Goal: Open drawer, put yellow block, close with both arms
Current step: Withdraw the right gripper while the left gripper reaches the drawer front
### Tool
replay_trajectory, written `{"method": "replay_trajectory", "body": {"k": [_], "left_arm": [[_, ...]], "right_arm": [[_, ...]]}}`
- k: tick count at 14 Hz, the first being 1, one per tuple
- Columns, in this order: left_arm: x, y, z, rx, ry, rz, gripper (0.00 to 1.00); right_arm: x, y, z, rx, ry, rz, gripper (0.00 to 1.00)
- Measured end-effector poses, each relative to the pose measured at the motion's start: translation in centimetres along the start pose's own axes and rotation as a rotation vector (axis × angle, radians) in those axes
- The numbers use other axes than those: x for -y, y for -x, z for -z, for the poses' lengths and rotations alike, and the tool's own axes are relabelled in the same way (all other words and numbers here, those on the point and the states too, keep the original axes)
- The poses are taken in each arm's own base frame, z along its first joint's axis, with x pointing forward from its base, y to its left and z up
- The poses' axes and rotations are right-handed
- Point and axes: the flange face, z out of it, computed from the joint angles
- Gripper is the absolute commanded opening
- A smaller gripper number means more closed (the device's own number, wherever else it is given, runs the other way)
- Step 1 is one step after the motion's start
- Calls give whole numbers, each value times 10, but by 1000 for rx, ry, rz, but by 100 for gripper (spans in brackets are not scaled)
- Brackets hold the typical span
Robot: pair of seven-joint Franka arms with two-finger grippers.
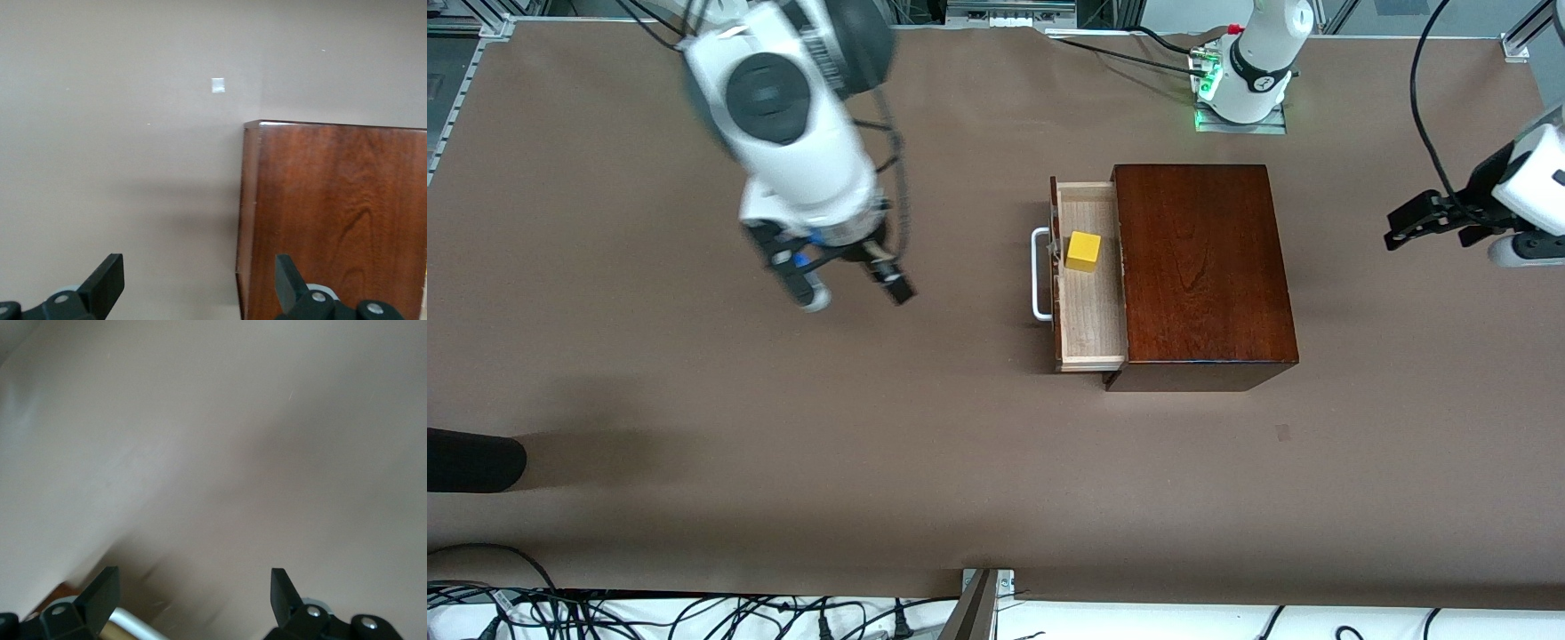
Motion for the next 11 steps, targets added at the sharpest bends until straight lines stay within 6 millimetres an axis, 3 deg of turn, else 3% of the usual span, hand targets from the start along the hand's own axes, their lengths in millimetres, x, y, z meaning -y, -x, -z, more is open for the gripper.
{"method": "replay_trajectory", "body": {"k": [2,6,9,11], "left_arm": [[-38,5,-3,18,8,46,100],[-149,32,-17,56,-10,201,100],[-239,64,-47,115,-41,346,100],[-286,85,-74,164,-69,443,100]], "right_arm": [[-30,-48,11,8,37,129,100],[-90,-130,33,21,63,388,100],[-148,-187,41,41,65,553,100],[-189,-217,48,46,60,642,100]]}}
